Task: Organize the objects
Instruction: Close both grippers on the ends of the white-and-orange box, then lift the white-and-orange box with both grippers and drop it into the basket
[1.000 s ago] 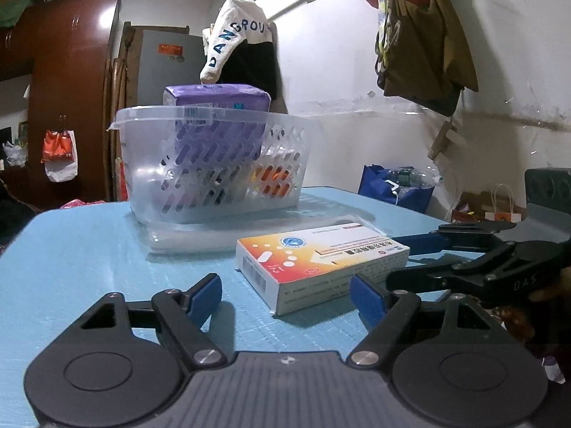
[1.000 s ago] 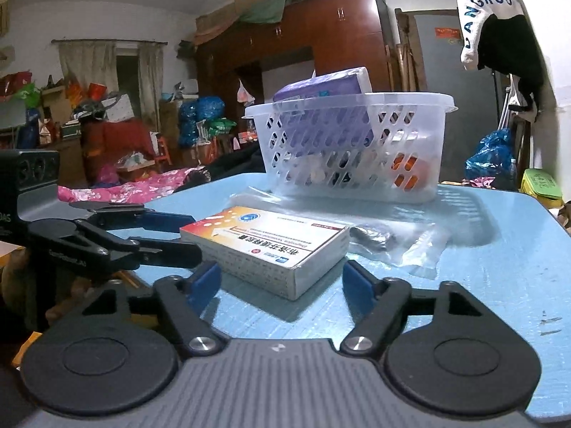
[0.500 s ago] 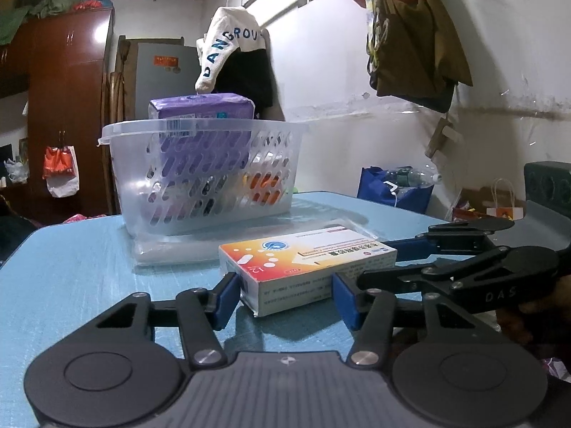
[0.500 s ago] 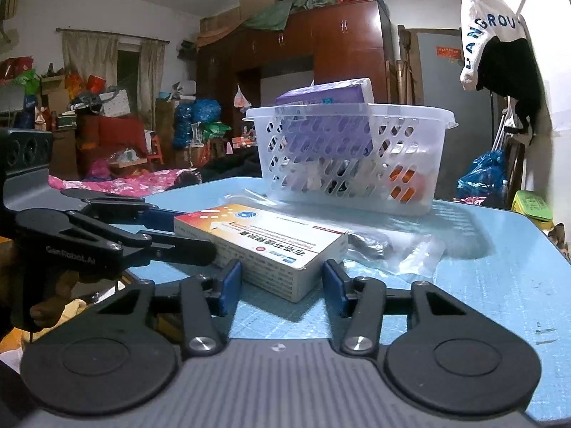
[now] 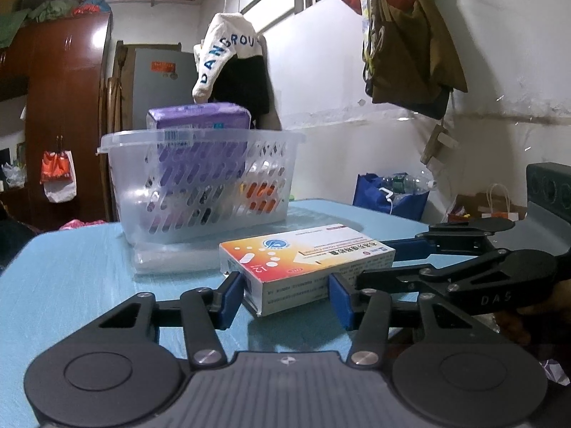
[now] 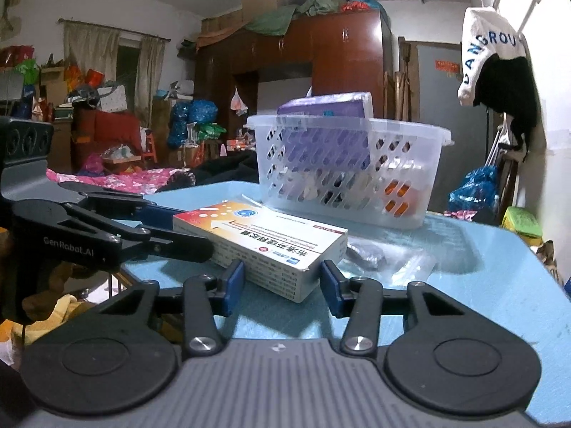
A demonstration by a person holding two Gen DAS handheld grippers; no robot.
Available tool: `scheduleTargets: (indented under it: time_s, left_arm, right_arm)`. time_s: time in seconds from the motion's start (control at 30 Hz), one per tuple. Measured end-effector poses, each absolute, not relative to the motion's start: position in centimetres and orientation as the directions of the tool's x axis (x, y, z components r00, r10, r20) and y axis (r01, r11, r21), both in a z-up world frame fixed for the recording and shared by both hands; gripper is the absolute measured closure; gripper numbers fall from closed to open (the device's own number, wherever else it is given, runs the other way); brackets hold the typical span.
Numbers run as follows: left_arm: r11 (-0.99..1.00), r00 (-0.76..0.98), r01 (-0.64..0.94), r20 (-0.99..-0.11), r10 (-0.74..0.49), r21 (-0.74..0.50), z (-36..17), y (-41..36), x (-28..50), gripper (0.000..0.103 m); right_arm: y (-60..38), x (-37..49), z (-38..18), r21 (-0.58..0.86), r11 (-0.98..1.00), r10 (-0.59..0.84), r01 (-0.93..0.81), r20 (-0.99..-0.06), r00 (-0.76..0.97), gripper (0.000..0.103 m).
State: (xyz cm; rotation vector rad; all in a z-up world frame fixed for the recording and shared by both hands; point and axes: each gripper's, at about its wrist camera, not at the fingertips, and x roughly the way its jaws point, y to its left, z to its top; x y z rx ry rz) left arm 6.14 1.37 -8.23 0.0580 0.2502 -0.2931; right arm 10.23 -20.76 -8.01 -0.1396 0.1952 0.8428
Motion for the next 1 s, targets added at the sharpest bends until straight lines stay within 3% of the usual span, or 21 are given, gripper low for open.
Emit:
scheduleTargets:
  time_s: [0.2, 0.37, 0.47, 0.67, 0.8, 1.0]
  left_arm:
    - [0.96, 0.95, 0.271, -0.181, -0.254, 0.071, -4.4, 0.8, 6.2, 0.047]
    - [0.967, 0.972, 0.23, -0.08, -0.222, 0.112, 2.1, 1.2, 9.0, 0.047]
    - [0.973, 0.98, 0.196, -0.061, -0.19, 0.118, 6.0, 2.0, 12.4, 0.047]
    - [0.984, 0.974, 0.164, -0.171, -0.15, 0.071, 10.2, 4.5, 20.7, 0.047]
    - [0.99, 0.956, 0.137, -0.266, -0.124, 0.032, 10.1, 5.6, 24.6, 0.047]
    - [0.994, 0.942, 0.104, -0.323, -0.092, 0.021, 10.0, 5.7, 26.8, 0.039]
  right_arm:
    - [-20.7, 10.8, -4.5, -0.06, 0.662, 0.729, -0.748, -0.18, 0.66, 0.053]
    - [-20.1, 14.3, 2.6, -0.081, 0.658, 0.739, -0.748, -0.118, 0.663, 0.054]
    - [-18.5, 18.1, 7.2, -0.083, 0.658, 0.738, -0.749, -0.125, 0.663, 0.054]
    - [-14.1, 25.7, 11.2, -0.085, 0.671, 0.707, -0.736, -0.225, 0.671, 0.055]
    - [-12.2, 28.8, 10.8, -0.076, 0.687, 0.673, -0.722, -0.309, 0.672, 0.055]
    - [-12.2, 29.9, 10.3, 0.009, 0.701, 0.665, -0.713, -0.368, 0.649, 0.053]
